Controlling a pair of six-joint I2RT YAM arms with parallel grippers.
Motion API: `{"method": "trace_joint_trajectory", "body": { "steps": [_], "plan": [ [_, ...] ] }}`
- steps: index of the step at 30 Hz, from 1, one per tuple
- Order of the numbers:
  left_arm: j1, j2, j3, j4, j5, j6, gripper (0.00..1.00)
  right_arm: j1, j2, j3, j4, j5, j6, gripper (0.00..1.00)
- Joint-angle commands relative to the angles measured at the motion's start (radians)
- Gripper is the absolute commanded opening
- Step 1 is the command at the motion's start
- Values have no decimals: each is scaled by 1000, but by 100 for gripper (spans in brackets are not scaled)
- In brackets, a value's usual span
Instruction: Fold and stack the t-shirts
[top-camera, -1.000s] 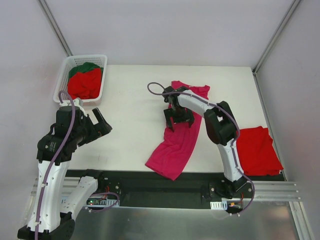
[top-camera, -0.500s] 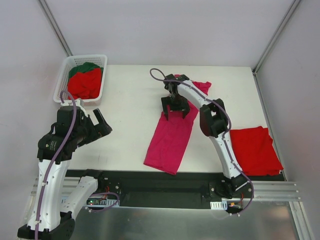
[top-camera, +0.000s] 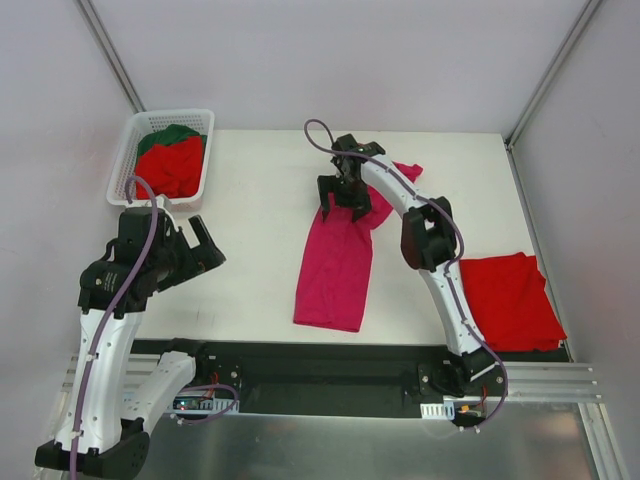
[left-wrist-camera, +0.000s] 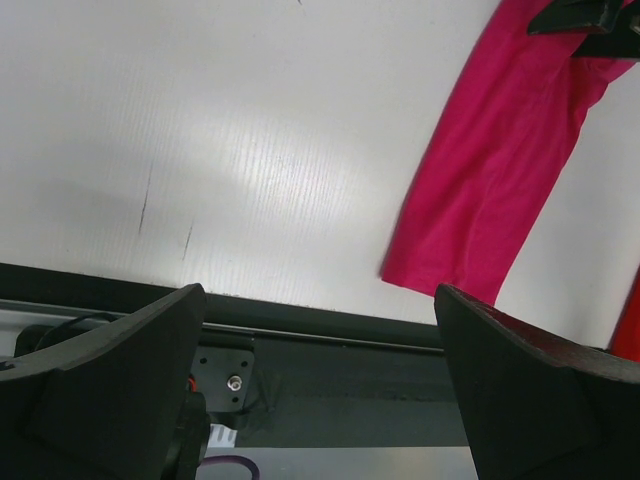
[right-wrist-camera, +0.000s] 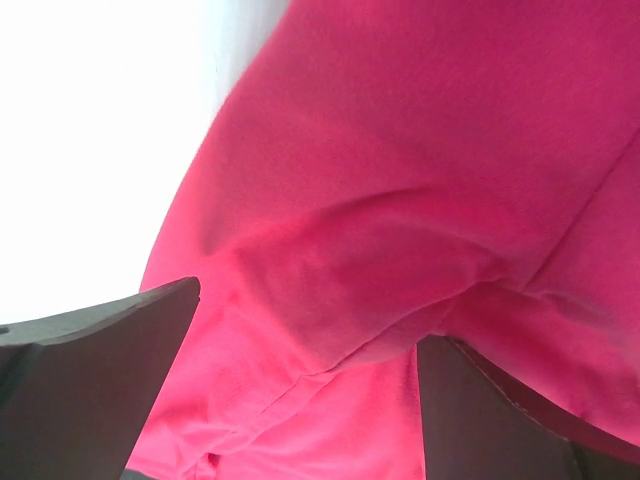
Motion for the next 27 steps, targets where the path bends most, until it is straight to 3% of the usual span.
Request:
{"method": "trace_joint_trajectory", "body": {
  "steps": [1,5,8,14,21,27],
  "plan": [
    [-9,18,29,9,16,13,99,-13,-104,27,68,0,-21,96],
    [-9,25,23,26,22,7,99,9,-257,-68,-16,55,-20,96],
    [-9,25,15,40,27,2,99,71,-473,-307,30,127,-35,96],
    [-9,28,3,61,34,-6,99,211,-639,-664,122,103,-67,96],
    [-9,32,6,66,40,-6,99,375,-548,-798,130,113,-132,96],
    [-9,27,6,66,46,-4,99,400,-453,-726,96,167,-162,96]
  ]
}}
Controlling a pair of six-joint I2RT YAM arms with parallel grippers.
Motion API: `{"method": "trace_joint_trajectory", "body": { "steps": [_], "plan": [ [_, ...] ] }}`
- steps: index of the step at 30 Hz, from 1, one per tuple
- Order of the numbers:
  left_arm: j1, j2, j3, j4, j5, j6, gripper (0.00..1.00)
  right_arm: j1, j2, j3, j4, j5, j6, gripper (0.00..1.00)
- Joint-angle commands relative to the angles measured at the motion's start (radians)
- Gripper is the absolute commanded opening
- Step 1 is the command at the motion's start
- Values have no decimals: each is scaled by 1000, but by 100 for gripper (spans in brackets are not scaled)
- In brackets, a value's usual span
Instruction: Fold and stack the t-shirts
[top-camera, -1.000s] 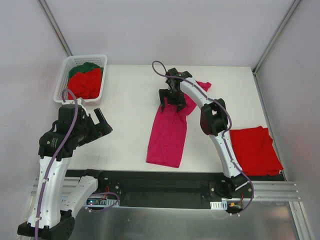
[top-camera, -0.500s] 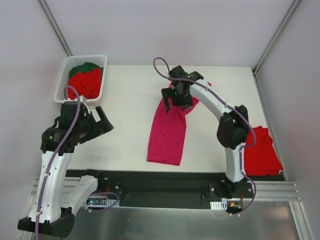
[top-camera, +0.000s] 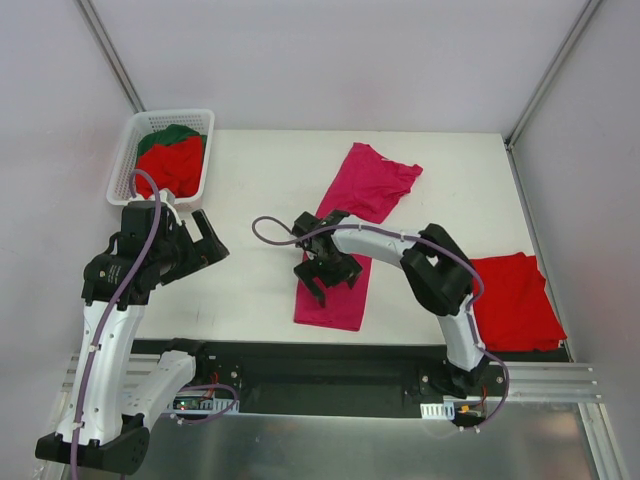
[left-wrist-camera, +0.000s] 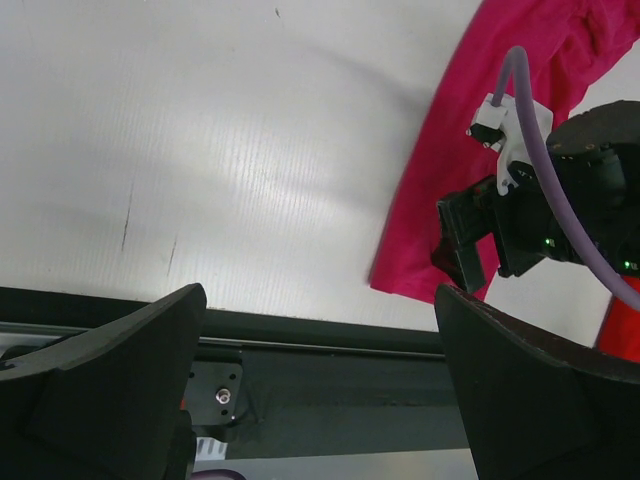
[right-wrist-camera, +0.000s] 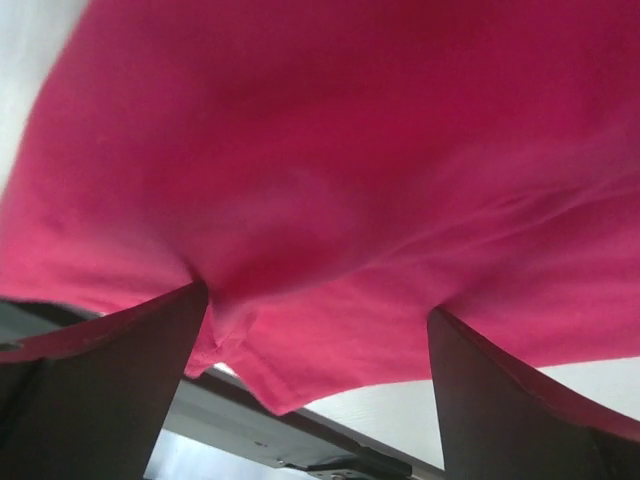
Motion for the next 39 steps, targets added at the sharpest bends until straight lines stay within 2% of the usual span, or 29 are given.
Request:
{"method": "trace_joint_trajectory", "body": {
  "steps": [1,6,10,18,25,28,30,34,35,39],
  "plan": [
    [-7,-5,6,18,21,-3,99,0,39,105,-34,90,-48,96],
    [-9,-6,9,16,22,2,99,1,124,158,-59,83,-76,96],
    [-9,-6,11,16,19,5,99,9,136,123,-85,23,-65,96],
    [-9,-11,-3,19,14,2,99,26,55,-69,-185,-92,-43,96],
    [-9,-25,-6,21,11,-3,99,38,-52,-245,-203,-132,-28,96],
    [-9,-29,-11,24,13,-4,99,53,-85,-269,-219,-126,-27,96],
    [-9,-29,-15,22,11,-6,99,56,-124,-243,-246,-107,-17,96],
    [-7,-28,-20,25,17,-9,99,53,-160,-63,-347,-55,0,96],
    [-9,-26,-22,28,19,-9,99,53,-154,33,-390,-17,3,96],
    [-9,-28,-8,27,24,-6,99,21,-137,210,-438,54,41,96]
  ]
}}
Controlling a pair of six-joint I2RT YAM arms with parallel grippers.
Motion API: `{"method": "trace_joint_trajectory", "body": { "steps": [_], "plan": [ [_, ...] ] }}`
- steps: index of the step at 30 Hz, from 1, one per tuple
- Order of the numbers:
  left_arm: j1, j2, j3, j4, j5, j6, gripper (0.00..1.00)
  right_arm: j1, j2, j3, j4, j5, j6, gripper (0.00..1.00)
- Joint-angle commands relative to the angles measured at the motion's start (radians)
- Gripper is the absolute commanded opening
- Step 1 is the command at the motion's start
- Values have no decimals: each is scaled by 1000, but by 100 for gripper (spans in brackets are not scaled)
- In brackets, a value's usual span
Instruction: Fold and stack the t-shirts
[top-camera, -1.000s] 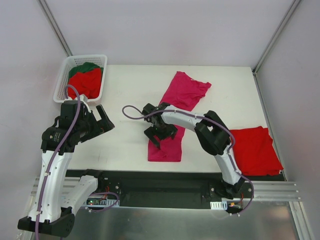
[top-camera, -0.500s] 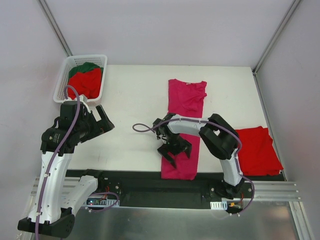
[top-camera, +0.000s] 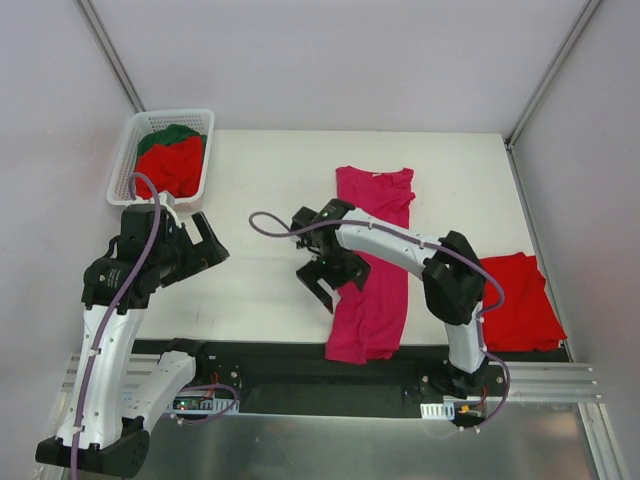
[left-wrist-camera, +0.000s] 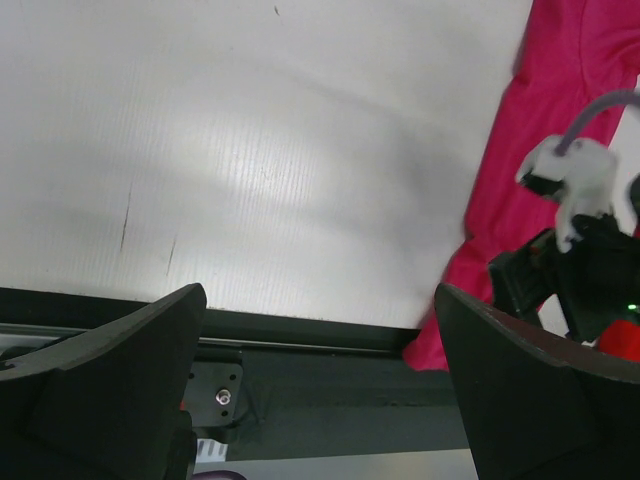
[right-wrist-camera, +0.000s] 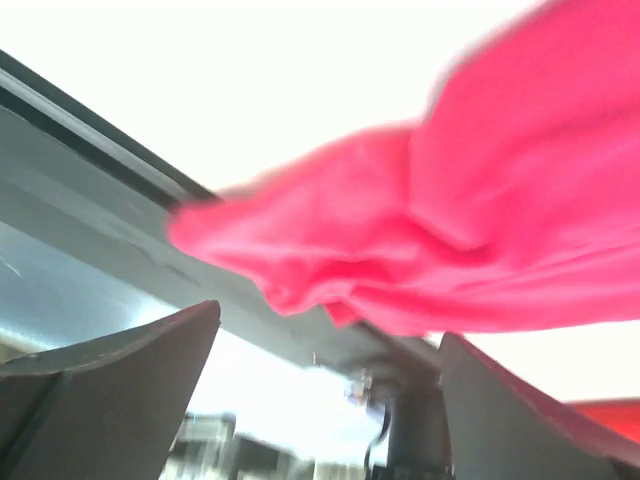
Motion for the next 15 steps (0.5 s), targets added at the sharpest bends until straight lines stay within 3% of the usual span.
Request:
{"method": "trace_joint_trajectory", "body": {
  "steps": [1,6,15],
  "plan": [
    [-9,-6,16,20,18,-4,99,-39,-53,175,-116,127,55,96],
    [-9,-14,15,20,26,2,99,-160,-6,204,-26,281,44,96],
    [-9,-27,-2,18,38,1,99,-386,91,289,148,164,85,96]
  ]
}}
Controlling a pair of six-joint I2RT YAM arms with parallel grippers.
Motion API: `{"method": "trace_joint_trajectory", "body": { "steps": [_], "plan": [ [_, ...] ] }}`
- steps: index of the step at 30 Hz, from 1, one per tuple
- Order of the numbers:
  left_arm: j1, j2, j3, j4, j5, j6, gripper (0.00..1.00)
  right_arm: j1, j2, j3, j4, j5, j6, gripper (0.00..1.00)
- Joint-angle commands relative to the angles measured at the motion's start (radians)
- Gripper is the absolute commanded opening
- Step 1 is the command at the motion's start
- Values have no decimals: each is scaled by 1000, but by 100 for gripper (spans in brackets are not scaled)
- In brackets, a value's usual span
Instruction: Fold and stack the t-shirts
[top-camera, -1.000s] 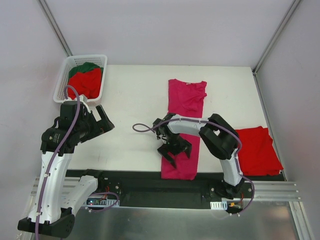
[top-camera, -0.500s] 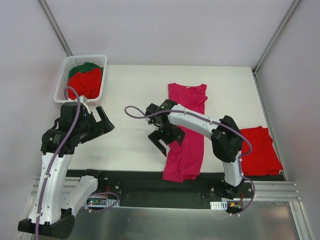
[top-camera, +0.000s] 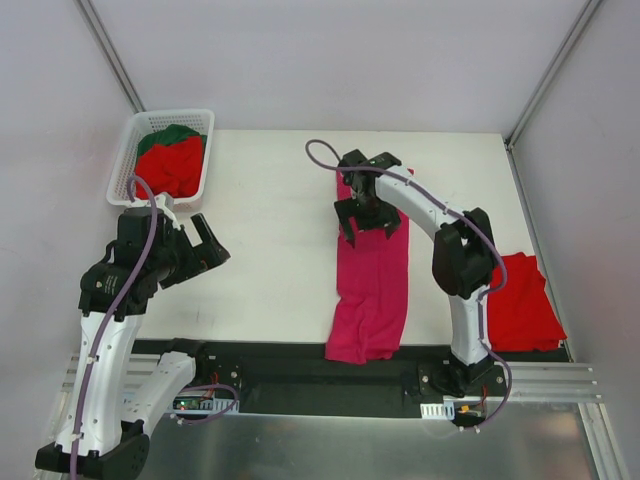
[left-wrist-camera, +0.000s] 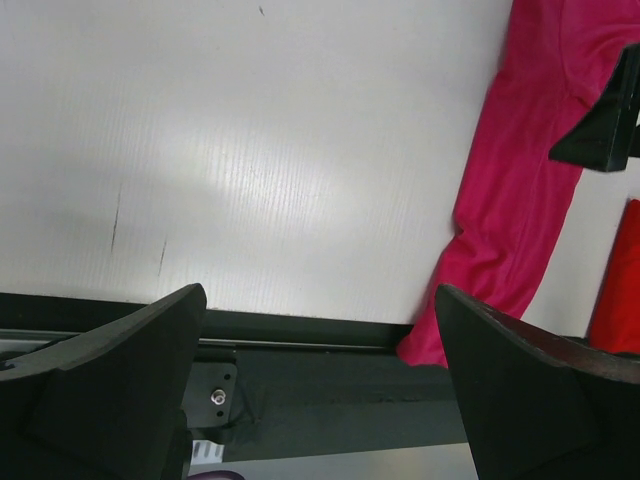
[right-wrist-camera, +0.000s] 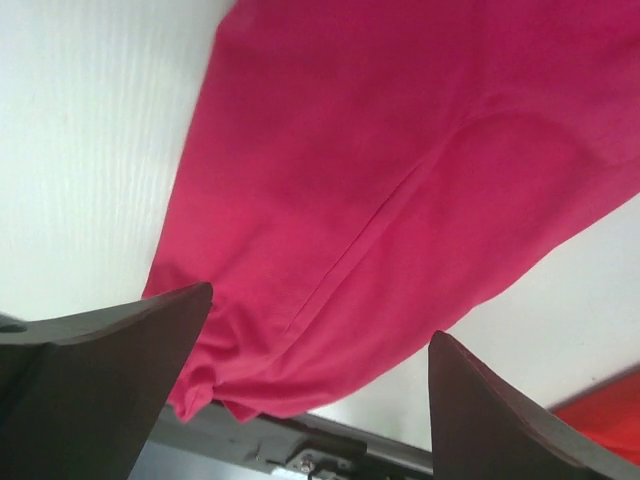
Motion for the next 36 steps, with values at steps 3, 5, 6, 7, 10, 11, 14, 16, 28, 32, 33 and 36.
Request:
{"method": "trace_joint_trajectory", "body": {
  "steps": [3,5,6,7,10,11,14,16,28,32,33,36],
  "plan": [
    [-9,-13,0,18,21,0,99,-82,74,116,74,-76,66,96],
    [-9,-10,-2,18,23,-1,99,-91,112,129,88,-90,68,96],
    [-9,-11,-2,20,24,-1,99,-96,126,131,91,-90,65,96],
    [-9,-10,-2,18,24,-1,99,-99,139,132,99,-90,65,96],
    [-9,-10,0,20,24,0,99,-106,171,108,125,-92,62,96],
    [-9,-10,1,20,26,2,99,-107,179,100,130,-133,62,96],
    [-9,-10,4,18,26,3,99,-114,203,80,128,-133,66,96],
    [-9,-8,6,18,23,5,99,-114,220,77,127,-139,62,96],
    [-9,1,12,11,23,8,99,-108,389,285,131,-309,-9,96],
    [-9,3,17,-1,20,12,99,-116,444,402,119,-369,-27,96],
    [-9,3,17,-5,15,14,99,-116,455,424,120,-397,-23,96],
    [-9,1,20,-15,12,19,99,-123,502,522,119,-450,-9,96]
  ]
}}
